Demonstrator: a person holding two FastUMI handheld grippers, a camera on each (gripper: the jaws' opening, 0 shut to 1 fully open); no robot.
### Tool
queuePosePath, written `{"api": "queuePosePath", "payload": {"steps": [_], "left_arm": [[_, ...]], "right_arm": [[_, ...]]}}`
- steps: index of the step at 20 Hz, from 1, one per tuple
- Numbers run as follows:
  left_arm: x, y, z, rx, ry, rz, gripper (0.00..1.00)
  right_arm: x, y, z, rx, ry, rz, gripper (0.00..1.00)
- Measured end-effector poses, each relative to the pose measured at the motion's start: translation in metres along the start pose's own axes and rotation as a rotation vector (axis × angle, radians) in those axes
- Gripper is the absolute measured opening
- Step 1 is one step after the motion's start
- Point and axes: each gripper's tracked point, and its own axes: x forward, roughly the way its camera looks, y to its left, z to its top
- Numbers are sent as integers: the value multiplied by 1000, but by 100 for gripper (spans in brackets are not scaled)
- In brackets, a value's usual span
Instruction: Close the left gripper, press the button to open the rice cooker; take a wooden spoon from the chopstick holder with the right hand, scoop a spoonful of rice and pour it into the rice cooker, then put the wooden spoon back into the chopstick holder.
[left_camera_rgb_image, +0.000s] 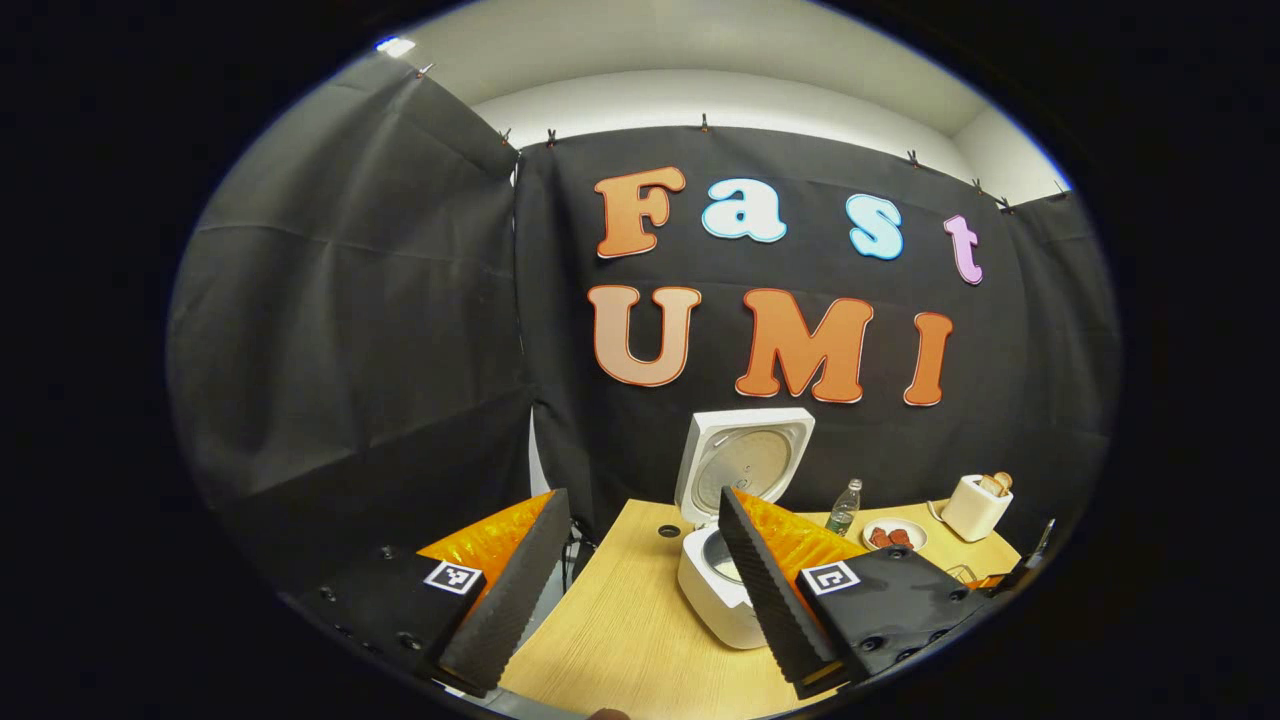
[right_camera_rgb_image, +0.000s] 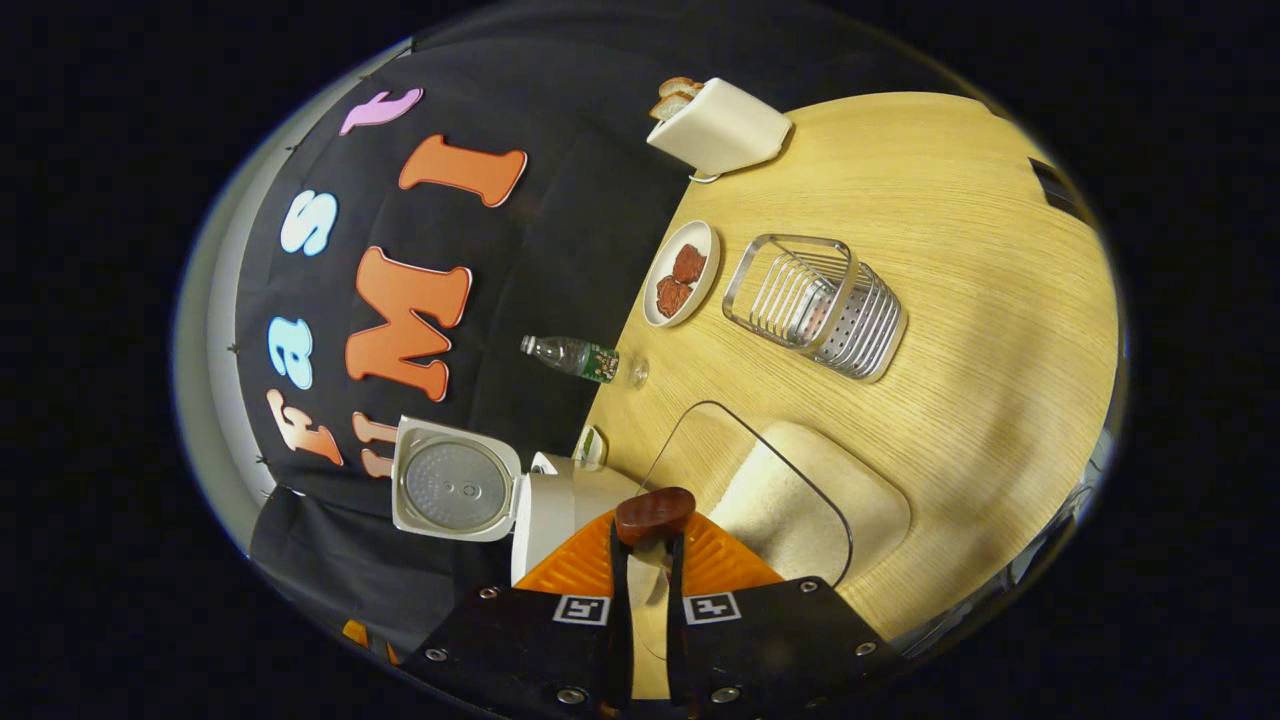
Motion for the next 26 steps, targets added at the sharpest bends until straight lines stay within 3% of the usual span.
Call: {"api": "queuePosePath", "payload": {"steps": [15, 26], "left_arm": [[12, -19, 14, -8, -31, -31, 99], [26, -25, 28, -8, -53, -54, 99]], "right_arm": [[-28, 69, 42, 154, -42, 116, 12], [-9, 158, 55, 186, -28, 226, 13]]}}
